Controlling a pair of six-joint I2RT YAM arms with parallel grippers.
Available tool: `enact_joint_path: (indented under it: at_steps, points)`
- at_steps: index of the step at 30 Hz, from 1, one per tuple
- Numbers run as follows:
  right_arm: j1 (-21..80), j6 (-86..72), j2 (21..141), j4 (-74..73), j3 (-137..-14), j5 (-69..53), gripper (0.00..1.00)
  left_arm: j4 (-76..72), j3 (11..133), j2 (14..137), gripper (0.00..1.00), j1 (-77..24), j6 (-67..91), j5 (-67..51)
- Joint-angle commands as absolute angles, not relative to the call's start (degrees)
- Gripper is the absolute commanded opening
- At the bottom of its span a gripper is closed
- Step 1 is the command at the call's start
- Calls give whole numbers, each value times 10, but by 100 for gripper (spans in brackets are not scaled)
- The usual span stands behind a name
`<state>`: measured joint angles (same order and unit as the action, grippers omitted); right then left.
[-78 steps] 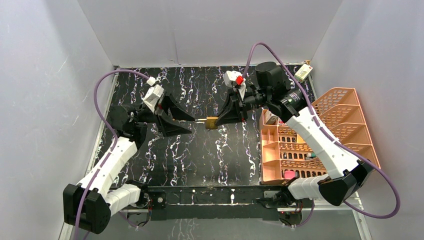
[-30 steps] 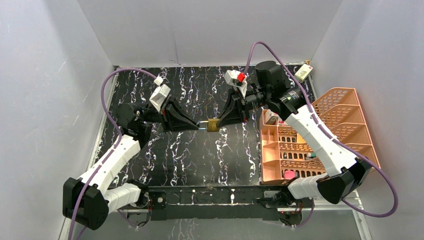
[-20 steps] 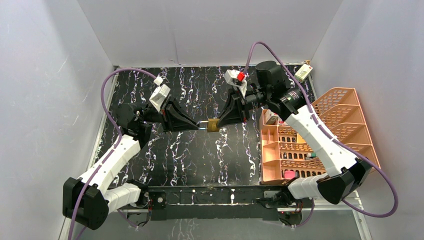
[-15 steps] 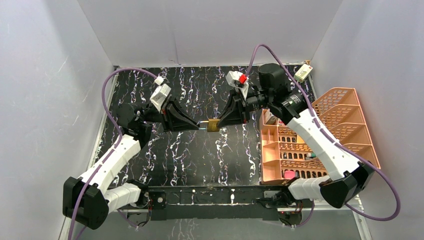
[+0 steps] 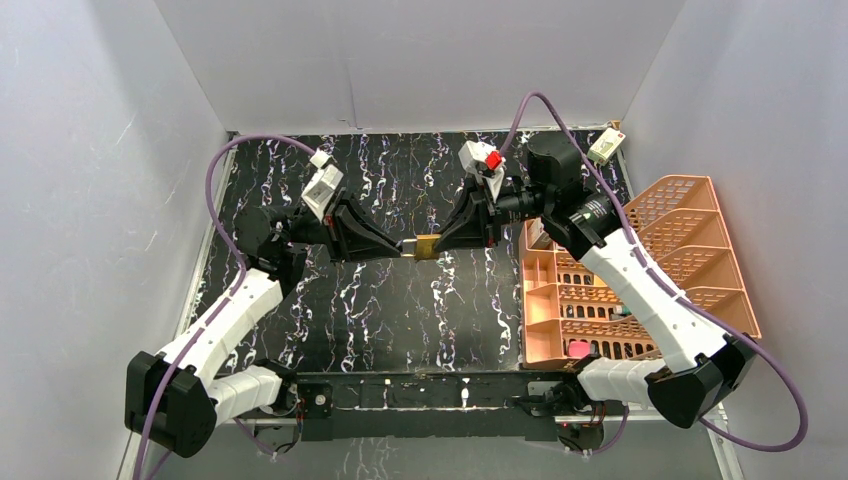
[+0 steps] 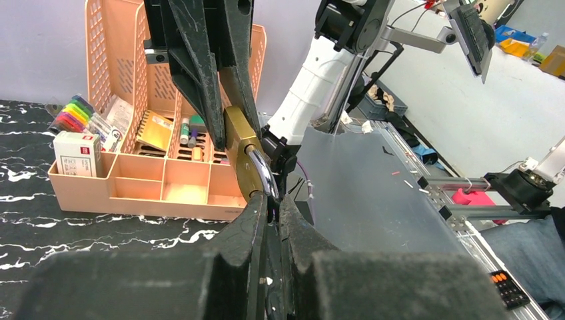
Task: Lock with the key
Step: Lock the lock.
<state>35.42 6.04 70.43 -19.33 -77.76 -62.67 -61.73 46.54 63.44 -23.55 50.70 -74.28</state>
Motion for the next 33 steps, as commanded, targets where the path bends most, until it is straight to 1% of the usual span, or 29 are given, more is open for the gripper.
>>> enact_joint_path:
  at_steps: [1, 10, 18, 25, 33]
  points:
    - [372, 29, 725, -18, -780, -569, 0, -635, 469, 640, 0, -283, 485, -704]
    - [382, 4, 737, 19, -772, -596, 0, -635, 458, 649, 0, -291, 453, -685]
    - [393, 4, 744, 19, -759, -600, 0, -636, 468, 678, 0, -300, 447, -661]
    - [397, 15, 745, 1, -760, -599, 0, -636, 484, 683, 0, -301, 439, -653]
    - [396, 56, 730, -63, -770, -581, 0, -636, 488, 665, 0, -301, 418, -651]
